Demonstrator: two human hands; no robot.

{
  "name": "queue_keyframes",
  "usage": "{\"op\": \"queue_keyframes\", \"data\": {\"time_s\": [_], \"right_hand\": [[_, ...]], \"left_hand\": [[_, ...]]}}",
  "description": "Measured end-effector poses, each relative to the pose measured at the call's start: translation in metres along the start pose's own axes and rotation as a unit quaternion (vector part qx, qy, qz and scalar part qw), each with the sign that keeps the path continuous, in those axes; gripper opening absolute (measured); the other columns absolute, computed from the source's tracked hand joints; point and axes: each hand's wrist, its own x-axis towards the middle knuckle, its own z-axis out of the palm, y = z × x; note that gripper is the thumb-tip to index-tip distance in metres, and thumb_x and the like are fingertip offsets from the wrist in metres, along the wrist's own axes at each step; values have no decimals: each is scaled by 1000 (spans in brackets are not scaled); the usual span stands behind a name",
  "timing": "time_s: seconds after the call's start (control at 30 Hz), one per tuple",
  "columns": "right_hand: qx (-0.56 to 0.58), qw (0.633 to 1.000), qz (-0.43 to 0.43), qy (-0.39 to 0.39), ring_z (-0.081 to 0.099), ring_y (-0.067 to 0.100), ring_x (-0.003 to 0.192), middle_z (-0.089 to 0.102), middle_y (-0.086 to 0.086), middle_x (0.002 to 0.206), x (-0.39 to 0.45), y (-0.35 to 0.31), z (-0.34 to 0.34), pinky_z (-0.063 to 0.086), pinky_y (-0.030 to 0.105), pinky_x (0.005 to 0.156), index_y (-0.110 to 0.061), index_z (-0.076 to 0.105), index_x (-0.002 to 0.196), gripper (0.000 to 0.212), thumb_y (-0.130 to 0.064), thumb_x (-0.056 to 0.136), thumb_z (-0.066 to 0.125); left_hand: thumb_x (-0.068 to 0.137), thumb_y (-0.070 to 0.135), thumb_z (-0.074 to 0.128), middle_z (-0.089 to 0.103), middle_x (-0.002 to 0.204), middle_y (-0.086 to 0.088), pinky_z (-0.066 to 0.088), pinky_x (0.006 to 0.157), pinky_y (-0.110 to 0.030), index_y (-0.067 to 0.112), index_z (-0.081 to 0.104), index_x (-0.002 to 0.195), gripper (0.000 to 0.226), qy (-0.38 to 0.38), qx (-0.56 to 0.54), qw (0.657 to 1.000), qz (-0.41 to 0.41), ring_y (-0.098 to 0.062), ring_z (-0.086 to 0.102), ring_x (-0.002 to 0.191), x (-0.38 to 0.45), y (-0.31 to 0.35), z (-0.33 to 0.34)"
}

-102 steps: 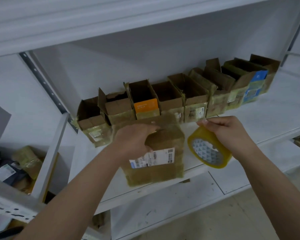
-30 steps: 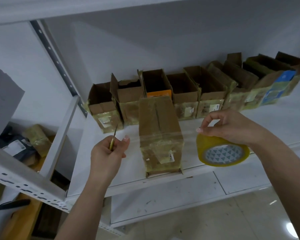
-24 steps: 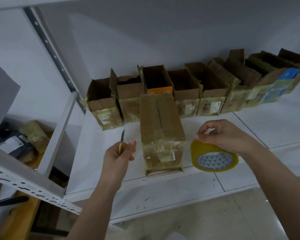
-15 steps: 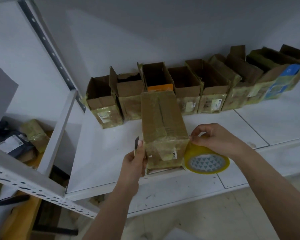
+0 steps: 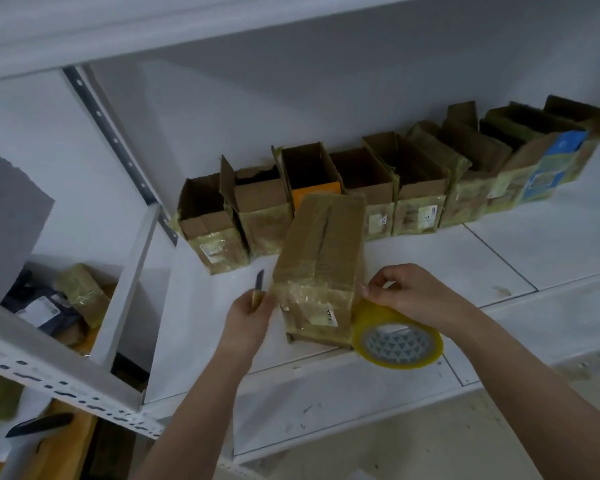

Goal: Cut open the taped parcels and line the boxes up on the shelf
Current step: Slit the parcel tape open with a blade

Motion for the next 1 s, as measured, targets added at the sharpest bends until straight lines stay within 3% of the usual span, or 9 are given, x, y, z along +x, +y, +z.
{"op": "queue_keyframes", "data": {"time_s": [0.07,0.13,0.23,0.37,0.57,0.67,0.73,0.87,1.0], "right_hand": [[56,998,16,-17,65,13,85,66,-3,94,-4,1,-2,52,26,71,-25,68,93,27,-50,87,65],[114,993,24,-35,66,20,89,68,3,98,-7,0,-3,54,32,80,-22,70,96,19,-39,91,64],[157,985,17,-70,66,20,82,68,3,90,-9,1,-8,52,28,73,-20,70,97,13,-14,94,59],[168,978,3,-122,69,22,82,72,7,91,-11,5,-14,52,25,69,-19,66,108,20,-8,93,59],[164,978,26,-128,71,26,87,73,11,98,-5,16,-6,57,33,70,-24,65,112,24,-28,89,70],[39,991,40,-120,65,6,76,66,-5,95,-4,20,7,51,17,60,-26,64,109,29,-42,86,70],[61,991,34,-112,64,3,66,67,-6,88,-7,23,11,47,13,50,-24,68,104,26,-43,86,70],[95,990,-1,-102,70,11,89,73,-7,94,-15,29,-1,56,25,79,-25,74,101,20,-39,91,64],[111,991,1,-75,70,17,93,76,-2,95,-20,31,-11,55,29,86,-24,78,101,18,-29,95,62]], "left_hand": [[95,48,54,59,79,-15,47,72,-43,1,59,99,48,58,44,996,60,-29,57,71,-1,24,-14],[96,57,44,66,101,-17,51,86,-50,8,60,113,53,54,53,985,154,-33,63,97,-8,63,-17],[102,49,32,58,63,8,48,56,-20,21,58,80,45,-113,81,956,258,-5,57,57,-14,113,2],[103,45,32,57,56,5,45,48,-15,14,56,73,50,-281,152,925,208,-7,52,47,-10,127,36],[103,46,36,55,50,6,40,43,-15,13,56,70,50,-269,112,936,196,-8,48,39,3,108,42],[102,46,38,55,51,6,40,43,-16,14,56,74,47,-273,118,933,202,-9,48,39,3,106,42],[102,46,37,55,51,6,40,43,-16,15,55,76,45,-272,121,931,209,-9,47,40,1,105,42],[104,43,36,55,55,7,41,46,-15,15,54,76,44,-298,145,918,216,-9,48,45,0,113,38],[102,42,38,59,62,15,44,57,-11,18,57,72,43,-382,306,840,233,1,54,57,-6,133,32]]}}
